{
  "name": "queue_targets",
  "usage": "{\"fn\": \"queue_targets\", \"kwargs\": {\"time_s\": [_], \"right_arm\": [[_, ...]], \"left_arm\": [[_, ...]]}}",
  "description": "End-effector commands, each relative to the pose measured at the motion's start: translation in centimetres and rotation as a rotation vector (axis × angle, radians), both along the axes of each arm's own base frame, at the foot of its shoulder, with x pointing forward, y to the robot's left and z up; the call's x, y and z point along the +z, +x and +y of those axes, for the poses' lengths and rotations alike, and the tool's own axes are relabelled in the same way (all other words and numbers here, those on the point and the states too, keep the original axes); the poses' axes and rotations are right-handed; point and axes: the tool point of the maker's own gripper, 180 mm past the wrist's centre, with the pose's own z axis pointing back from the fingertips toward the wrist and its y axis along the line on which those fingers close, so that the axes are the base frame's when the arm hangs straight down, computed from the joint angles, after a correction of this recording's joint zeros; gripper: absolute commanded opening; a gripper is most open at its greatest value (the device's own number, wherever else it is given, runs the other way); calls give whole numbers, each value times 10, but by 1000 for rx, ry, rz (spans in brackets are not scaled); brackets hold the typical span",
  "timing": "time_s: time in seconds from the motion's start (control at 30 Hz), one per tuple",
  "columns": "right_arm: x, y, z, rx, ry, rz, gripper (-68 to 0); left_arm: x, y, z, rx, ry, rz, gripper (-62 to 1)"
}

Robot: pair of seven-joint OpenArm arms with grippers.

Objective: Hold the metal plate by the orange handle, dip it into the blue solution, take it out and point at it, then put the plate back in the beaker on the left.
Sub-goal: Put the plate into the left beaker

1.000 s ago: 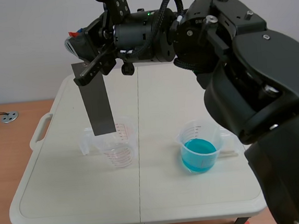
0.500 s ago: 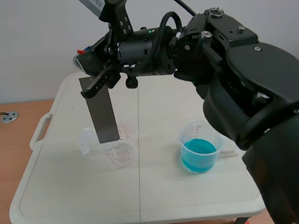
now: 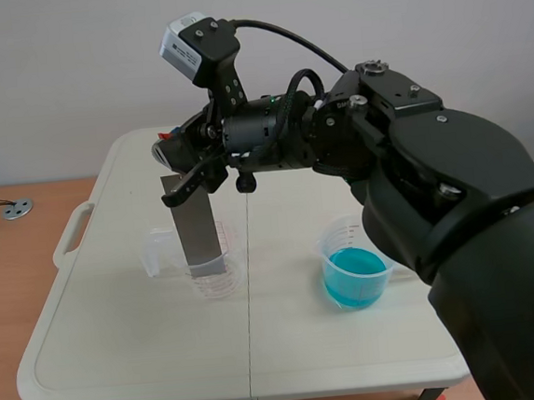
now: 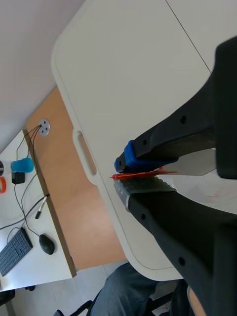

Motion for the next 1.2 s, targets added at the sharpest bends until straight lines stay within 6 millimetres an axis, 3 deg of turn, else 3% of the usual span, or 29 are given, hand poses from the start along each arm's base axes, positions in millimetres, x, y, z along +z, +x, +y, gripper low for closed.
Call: {"fn": "queue_targets", "kwargs": {"time_s": [0.0,0.37,0.77,1.07,1.17], "right_arm": [[14,3,5,10,38,-21,-664],[-12,2,2,3,13,50,-664],[-14,2,2,2,3,51,-664],[-19,3,0,2,-32,39,-535],[-19,3,0,2,-32,39,-439]], "left_arm": [[2,0,-5,7,-17,-2,-590],[2,0,-6,7,-17,-2,-590],[2,-1,-5,6,-15,1,-590],[1,-4,-3,2,-1,15,-590],[1,-4,-3,2,-1,15,-575]]}}
